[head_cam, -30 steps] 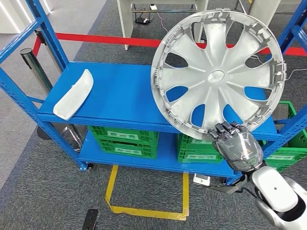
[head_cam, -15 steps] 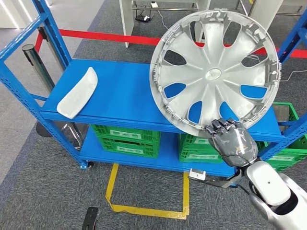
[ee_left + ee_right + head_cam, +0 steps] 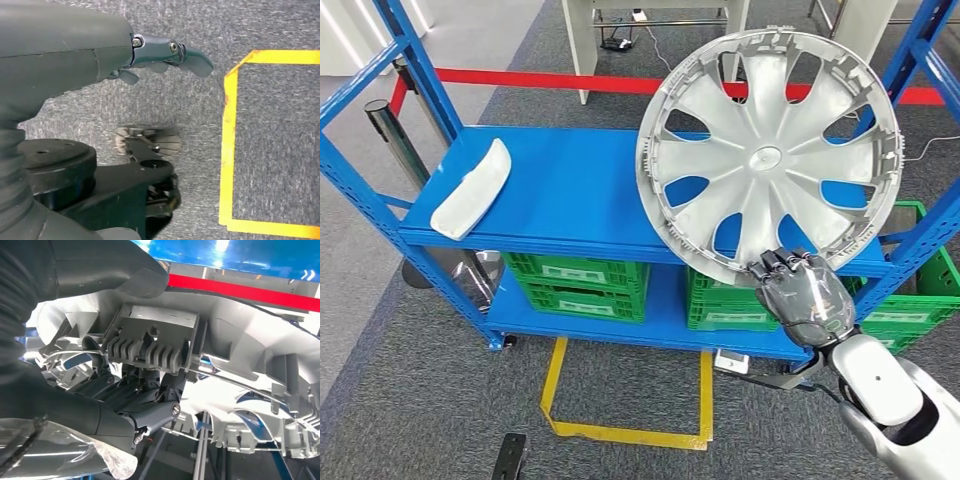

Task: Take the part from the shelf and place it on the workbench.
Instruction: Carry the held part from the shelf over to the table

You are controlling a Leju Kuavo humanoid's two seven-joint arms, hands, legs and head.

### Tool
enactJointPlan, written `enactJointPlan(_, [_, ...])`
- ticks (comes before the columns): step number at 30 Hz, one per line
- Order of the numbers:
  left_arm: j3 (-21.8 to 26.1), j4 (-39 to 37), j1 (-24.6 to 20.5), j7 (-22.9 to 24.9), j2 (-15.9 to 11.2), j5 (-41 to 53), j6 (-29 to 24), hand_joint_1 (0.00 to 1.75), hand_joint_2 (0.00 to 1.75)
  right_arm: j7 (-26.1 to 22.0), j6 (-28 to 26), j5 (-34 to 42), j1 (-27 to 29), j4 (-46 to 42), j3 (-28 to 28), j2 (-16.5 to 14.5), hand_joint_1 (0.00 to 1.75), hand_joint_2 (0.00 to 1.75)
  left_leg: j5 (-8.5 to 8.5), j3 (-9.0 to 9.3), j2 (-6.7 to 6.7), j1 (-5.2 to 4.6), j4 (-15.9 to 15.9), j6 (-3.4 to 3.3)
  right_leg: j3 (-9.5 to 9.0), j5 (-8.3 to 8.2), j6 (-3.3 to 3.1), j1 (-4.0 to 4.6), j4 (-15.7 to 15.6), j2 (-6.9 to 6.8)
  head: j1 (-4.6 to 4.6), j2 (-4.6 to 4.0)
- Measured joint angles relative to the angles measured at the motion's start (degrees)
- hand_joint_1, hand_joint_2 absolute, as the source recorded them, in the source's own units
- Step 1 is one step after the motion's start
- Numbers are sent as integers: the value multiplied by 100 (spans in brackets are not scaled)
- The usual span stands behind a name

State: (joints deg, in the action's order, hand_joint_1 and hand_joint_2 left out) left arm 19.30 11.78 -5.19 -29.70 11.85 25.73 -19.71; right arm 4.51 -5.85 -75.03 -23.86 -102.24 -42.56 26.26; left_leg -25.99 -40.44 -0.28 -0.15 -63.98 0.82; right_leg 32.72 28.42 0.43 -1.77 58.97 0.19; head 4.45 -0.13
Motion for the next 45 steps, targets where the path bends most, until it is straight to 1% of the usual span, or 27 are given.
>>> enactJointPlan(1, [6, 0, 1, 0, -1, 0, -1, 0, 175, 1, -1, 0, 3, 2, -1, -1, 175, 175, -258, -107, 2, 7, -376, 26, 44, -33, -22, 6, 2, -5, 6, 0])
enactJointPlan(2, [13, 0, 2, 0, -2, 0, -1, 0, 175, 1, -1, 0, 6, 5, -3, -1, 175, 175, -472, -200, 2, 14, -748, 42, 90, -67, -33, 14, 4, -10, 5, 0])
enactJointPlan(3, [23, 0, 4, 0, -2, 0, -1, 0, 175, 0, -1, 0, 11, 10, -8, -1, 175, 175, -596, -235, 2, 17, -1003, 47, 137, -101, -36, 24, 6, -13, 5, 0])
enactJointPlan(4, [34, 0, 5, 0, -2, 0, -1, 0, 175, -1, -1, 0, 16, 14, -14, -1, 175, 175, -614, -179, 2, 17, -1064, 37, 183, -135, -37, 35, 8, -14, 5, 0])
enactJointPlan(5, [44, 0, 5, 0, -2, 0, -1, 0, 175, -1, -1, 0, 19, 16, -20, -1, 175, 175, -539, -18, 1, 11, -909, 10, 224, -168, -34, 47, 8, -13, 6, 0])
enactJointPlan(6, [51, 0, 3, 0, -2, 0, -1, 0, 175, -1, -1, 0, 20, 16, -23, -1, 175, 175, -410, 233, -1, -1, -567, -37, 258, -200, -30, 59, 9, -11, 6, 0])
enactJointPlan(7, [58, 0, -3, -1, -7, 0, -1, 0, 175, 0, -2, 0, 20, 16, -24, -4, 175, 175, -322, 510, -2, -20, -148, -108, 284, -228, -21, 63, 8, -12, 4, 0])
enactJointPlan(8, [64, 0, -9, -2, -11, 2, -2, 0, 175, 0, -4, 0, 16, 16, -24, -9, 175, 175, -255, 738, -2, -42, 212, -164, 304, -255, -3, 64, 6, -14, 1, 0])
enactJointPlan(9, [69, 0, -13, -7, -13, 4, -3, 0, 175, 1, -5, 0, 12, 16, -24, -13, 175, 175, -232, 882, -2, -70, 456, -205, 317, -282, 23, 56, 1, -20, 4, 0])
enactJointPlan(10, [73, 0, -14, -15, -15, 9, -9, 0, 175, 1, -7, 0, 11, 16, -25, -19, 175, 175, -243, 932, 0, -93, 569, -227, 326, -306, 56, 42, -6, -26, 8, 0])
enactJointPlan(11, [75, 0, -11, -24, -15, 19, -23, 0, 175, 1, -8, 0, 12, 16, -26, -23, 175, 175, -218, 929, 2, -109, 599, -229, 327, -333, 96, 36, -23, -30, 11, 0])
enactJointPlan(12, [75, 0, -9, -41, -14, 32, -33, 0, 175, 0, -10, -1, 19, 16, -26, -26, 175, 175, -182, 928, 5, -104, 646, -244, 334, -349, 131, 28, -32, -32, 15, 0])
enactJointPlan(13, [76, 0, -7, -70, -14, 46, -35, 0, 175, -1, -13, -1, 26, 15, -26, -29, 175, 175, -152, 927, 7, -102, 691, -245, 350, -341, 157, 31, -48, -32, 9, 0])
enactJointPlan(14, [77, 0, -7, -107, -14, 62, -24, 0, 175, -1, -17, -2, 26, 15, -25, -30, 175, 175, -122, 923, 5, -95, 726, -220, 341, -334, 142, 38, -85, -27, -7, 0])
enactJointPlan(15, [77, 0, -5, -146, -9, 73, -2, 0, 175, 1, -22, -3, 26, 15, -23, -29, 175, 175, -92, 916, 1, -92, 754, -205, 343, -363, 103, 44, -116, -24, -19, 0])
enactJointPlan(16, [76, 0, -2, -180, -4, 84, 18, 0, 175, -1, -28, -4, 26, 15, -23, -29, 175, 175, -80, 893, -5, -107, 748, -184, 336, -387, 82, 47, -159, -20, -32, 0])
enactJointPlan(17, [77, 0, 1, -199, -1, 92, 31, 0, 175, -1, -33, -4, 26, 15, -23, -29, 175, 175, -64, 870, -10, -109, 740, -182, 323, -447, 69, 46, -196, -16, -41, 0])
enactJointPlan(18, [77, 0, 5, -210, 3, 97, 36, 0, 175, -1, -37, -4, 32, 15, -23, -29, 175, 175, -44, 852, -10, -113, 737, -207, 335, -502, 90, 43, -211, -15, -39, 0])
enactJointPlan(19, [77, 0, 6, -218, 4, 101, 37, 0, 175, -2, -39, -4, 37, 15, -23, -29, 175, 175, -30, 835, -9, -114, 734, -216, 339, -517, 127, 40, -227, -13, -39, 0])
enactJointPlan(20, [77, 0, 6, -222, 4, 103, 37, 0, 175, 0, -40, -4, 40, 15, -23, -29, 175, 175, -21, 823, -9, -114, 731, -229, 343, -541, 145, 39, -238, -13, -39, 0])
enactJointPlan(23, [77, 0, 8, -244, 4, 94, 34, 0, 175, 1, -41, -4, 46, 15, -24, -29, 175, 175, -4, 805, -9, -118, 722, -250, 346, -567, 168, 36, -255, -13, -38, 0])
enactJointPlan(28, [80, 0, 7, -317, 2, 70, 5, 0, 175, 1, -49, -4, 55, 15, -22, -29, 175, 175, 1, 799, -9, -125, 718, -258, 350, -582, 181, 31, -259, -14, -37, 0])
enactJointPlan(45, [87, 0, 6, -281, 0, 78, -7, 0, 175, 2, -73, -4, 145, 15, -22, -29, 175, 175, 10, 779, -9, -114, 719, -244, 380, -585, 177, 39, -253, -12, -36, 0])
